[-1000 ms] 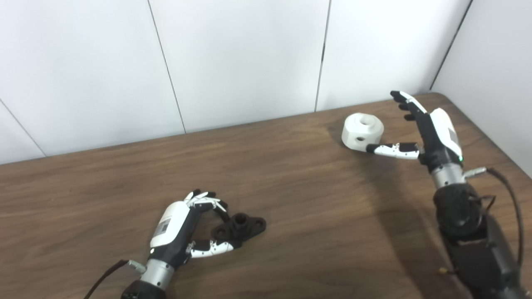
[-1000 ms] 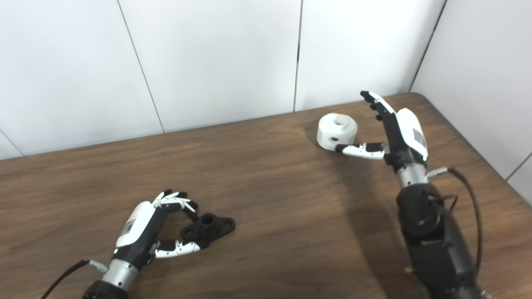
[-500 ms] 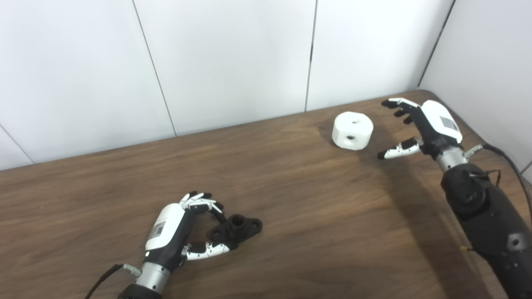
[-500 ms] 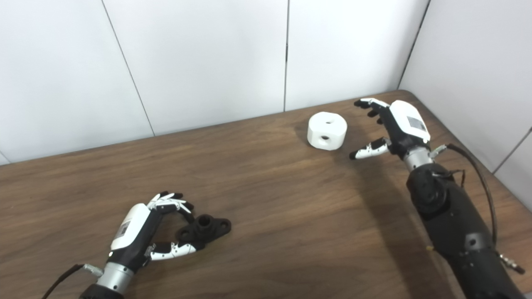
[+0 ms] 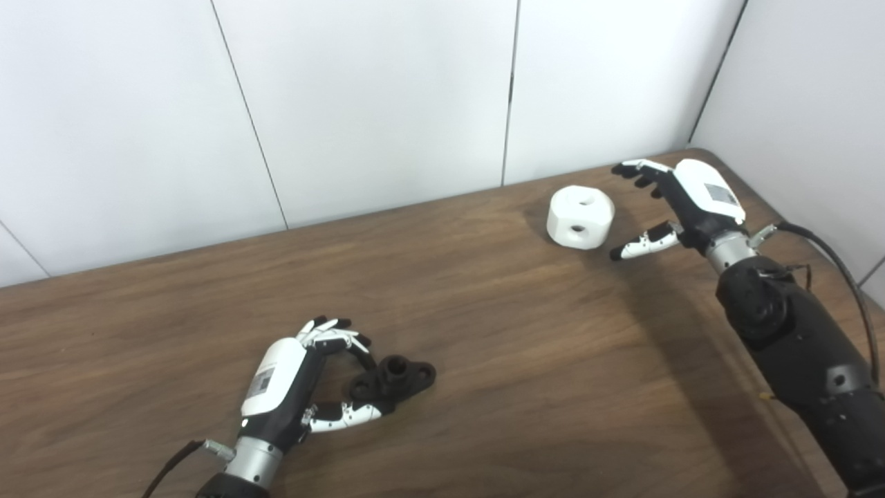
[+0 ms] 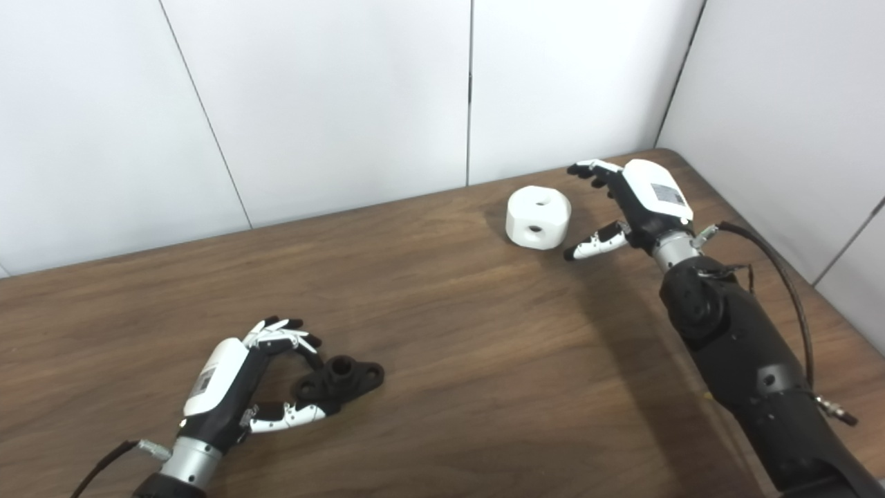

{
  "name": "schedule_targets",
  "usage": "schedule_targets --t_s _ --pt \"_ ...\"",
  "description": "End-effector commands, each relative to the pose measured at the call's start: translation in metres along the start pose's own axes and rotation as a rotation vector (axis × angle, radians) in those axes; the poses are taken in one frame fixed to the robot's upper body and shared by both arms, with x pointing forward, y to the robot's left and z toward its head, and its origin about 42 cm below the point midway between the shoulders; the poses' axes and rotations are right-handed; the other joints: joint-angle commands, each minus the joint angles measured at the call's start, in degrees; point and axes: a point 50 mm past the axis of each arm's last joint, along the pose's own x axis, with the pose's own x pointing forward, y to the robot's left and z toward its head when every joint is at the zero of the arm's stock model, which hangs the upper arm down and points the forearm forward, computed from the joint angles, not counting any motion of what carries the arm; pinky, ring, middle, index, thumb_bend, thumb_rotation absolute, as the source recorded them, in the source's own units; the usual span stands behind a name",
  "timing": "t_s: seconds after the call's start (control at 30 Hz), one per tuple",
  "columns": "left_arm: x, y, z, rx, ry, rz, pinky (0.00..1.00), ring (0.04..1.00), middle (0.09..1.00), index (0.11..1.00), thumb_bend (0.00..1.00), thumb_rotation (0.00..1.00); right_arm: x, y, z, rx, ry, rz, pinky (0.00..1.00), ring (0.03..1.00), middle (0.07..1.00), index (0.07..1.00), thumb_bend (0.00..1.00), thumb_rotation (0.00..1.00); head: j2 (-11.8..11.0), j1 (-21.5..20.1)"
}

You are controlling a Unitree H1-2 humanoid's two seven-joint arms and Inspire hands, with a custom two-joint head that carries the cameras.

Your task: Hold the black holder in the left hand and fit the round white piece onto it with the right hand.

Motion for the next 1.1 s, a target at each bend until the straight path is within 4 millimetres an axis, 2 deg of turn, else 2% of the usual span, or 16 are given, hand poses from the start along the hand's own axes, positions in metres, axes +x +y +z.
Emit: schedule_targets --t_s 0.0,0.17,0.3,0.5,0.63,0.93,1.07 --pt "-0.007 -0.022 -0.005 -0.041 0.021 -0.015 0.96 0.873 0.711 0.484 0.52 0.06 0.019 -0.027 0.012 -0.017 -0.063 -0.079 0.66 0.756 0.796 0.792 0.94 0.23 0.0 0.0" --pt "-0.006 -0.022 -0.006 -0.04 0.022 -0.016 0.95 0.873 0.712 0.484 0.52 0.06 0.023 -0.027 0.019 -0.018 -0.072 -0.079 0.66 0.756 0.798 0.793 0.94 0.24 -0.1 0.0" --pt "-0.006 -0.024 -0.006 -0.051 0.025 -0.021 0.97 0.877 0.712 0.484 0.52 0.06 0.023 -0.025 0.022 -0.021 -0.093 -0.076 0.64 0.74 0.796 0.794 0.93 0.21 -0.3 0.2" --pt "-0.006 -0.027 -0.006 -0.053 0.02 -0.019 0.97 0.874 0.71 0.484 0.52 0.06 0.025 -0.02 0.026 -0.017 -0.097 -0.064 0.67 0.767 0.801 0.798 0.92 0.21 -0.3 0.4" --pt "-0.006 -0.028 -0.004 -0.057 0.023 -0.022 0.97 0.878 0.713 0.484 0.52 0.06 0.027 -0.017 0.031 -0.011 -0.091 -0.054 0.66 0.756 0.806 0.799 0.9 0.21 -0.3 0.5" --pt "-0.007 -0.028 0.001 -0.062 0.021 -0.021 0.98 0.88 0.713 0.484 0.52 0.06 0.032 -0.01 0.035 -0.005 -0.095 -0.025 0.65 0.756 0.808 0.802 0.85 0.25 -0.1 1.3" --pt "-0.008 -0.029 0.002 -0.061 0.016 -0.021 0.99 0.876 0.713 0.484 0.52 0.06 0.036 -0.004 0.034 -0.015 -0.1 -0.025 0.62 0.733 0.796 0.79 0.83 0.27 -0.1 1.6"
